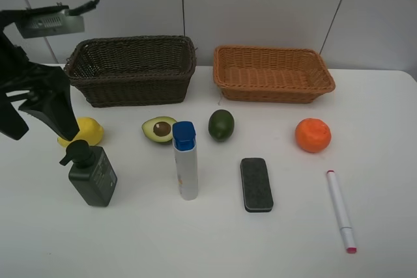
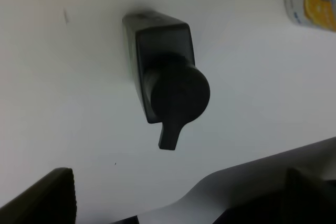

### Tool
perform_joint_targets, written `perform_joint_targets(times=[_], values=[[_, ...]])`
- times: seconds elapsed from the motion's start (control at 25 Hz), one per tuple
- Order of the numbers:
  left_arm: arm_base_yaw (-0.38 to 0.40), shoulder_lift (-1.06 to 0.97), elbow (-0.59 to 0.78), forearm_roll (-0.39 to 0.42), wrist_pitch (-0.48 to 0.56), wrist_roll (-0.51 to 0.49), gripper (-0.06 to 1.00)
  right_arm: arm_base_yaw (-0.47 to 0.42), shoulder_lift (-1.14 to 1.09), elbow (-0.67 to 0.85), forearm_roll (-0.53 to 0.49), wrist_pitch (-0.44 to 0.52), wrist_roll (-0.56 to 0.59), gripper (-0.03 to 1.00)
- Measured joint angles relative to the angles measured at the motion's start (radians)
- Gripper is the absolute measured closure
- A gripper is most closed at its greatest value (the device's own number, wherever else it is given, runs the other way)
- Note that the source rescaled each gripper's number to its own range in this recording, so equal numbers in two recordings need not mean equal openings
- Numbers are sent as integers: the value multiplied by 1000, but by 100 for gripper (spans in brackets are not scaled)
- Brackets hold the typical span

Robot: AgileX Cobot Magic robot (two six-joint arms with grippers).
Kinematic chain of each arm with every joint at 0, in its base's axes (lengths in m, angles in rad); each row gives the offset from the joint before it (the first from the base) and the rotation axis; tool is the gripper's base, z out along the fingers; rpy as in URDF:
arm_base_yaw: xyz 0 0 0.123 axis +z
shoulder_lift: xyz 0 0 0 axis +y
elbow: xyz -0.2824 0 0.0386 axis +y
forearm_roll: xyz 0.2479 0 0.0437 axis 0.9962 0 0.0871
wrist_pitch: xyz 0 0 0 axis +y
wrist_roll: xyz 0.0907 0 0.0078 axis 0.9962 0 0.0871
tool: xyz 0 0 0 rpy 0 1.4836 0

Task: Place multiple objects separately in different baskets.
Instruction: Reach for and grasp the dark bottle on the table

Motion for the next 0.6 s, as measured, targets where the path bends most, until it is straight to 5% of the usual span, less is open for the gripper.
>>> perform_joint_targets(times=[0.16, 0.6], values=[[-75, 75, -2, 66, 5, -85, -6, 0, 0, 0, 0, 0, 0, -2], [-166, 211, -3, 87, -122, -157, -6, 0, 0, 0, 0, 0, 0, -2]])
